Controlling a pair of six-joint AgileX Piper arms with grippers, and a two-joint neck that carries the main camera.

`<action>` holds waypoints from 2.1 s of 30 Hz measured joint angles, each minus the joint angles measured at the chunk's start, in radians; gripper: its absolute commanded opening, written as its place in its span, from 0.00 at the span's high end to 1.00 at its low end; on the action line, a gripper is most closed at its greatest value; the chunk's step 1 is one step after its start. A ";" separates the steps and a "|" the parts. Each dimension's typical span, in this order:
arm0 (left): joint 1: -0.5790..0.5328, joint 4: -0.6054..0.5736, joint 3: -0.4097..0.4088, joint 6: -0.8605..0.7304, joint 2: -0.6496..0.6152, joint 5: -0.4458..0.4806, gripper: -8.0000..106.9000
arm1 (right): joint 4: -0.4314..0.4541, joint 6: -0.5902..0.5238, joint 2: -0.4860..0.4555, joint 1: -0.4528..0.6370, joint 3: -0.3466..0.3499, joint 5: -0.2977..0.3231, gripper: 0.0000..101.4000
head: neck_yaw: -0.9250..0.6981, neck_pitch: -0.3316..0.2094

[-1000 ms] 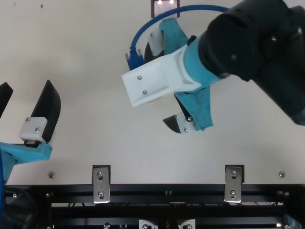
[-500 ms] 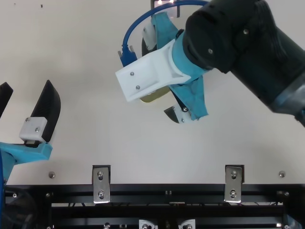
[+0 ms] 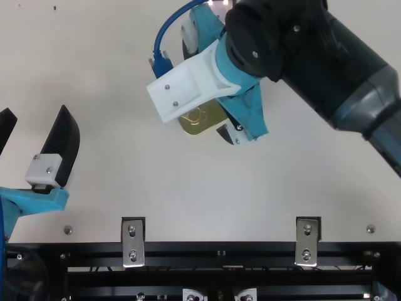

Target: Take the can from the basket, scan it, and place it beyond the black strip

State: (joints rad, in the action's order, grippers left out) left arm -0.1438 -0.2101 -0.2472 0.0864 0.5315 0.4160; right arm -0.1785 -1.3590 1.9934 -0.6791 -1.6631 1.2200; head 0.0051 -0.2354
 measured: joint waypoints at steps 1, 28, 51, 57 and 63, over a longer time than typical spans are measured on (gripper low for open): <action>0.000 0.000 0.000 0.000 0.000 0.000 0.15 | 0.000 -0.001 0.002 0.000 0.000 0.000 0.00 | 0.000 0.000; 0.000 0.000 0.000 0.000 0.000 0.000 0.15 | -0.050 0.022 -0.011 0.032 -0.017 0.004 1.00 | 0.000 0.000; 0.000 0.000 0.000 0.000 0.000 0.000 0.15 | -0.756 -0.196 -0.247 0.331 0.273 -0.286 1.00 | 0.000 0.000; 0.000 0.000 0.000 0.000 0.000 0.000 0.15 | -0.968 -0.346 -0.278 0.386 0.414 -0.298 1.00 | 0.000 0.000; 0.000 0.000 0.000 0.000 0.000 0.000 0.15 | -1.136 -0.481 -0.279 0.439 0.523 -0.286 1.00 | 0.000 0.000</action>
State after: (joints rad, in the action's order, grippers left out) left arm -0.1438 -0.2101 -0.2472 0.0864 0.5315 0.4160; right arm -1.3149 -1.8403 1.7144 -0.2396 -1.1399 0.9337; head 0.0051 -0.2354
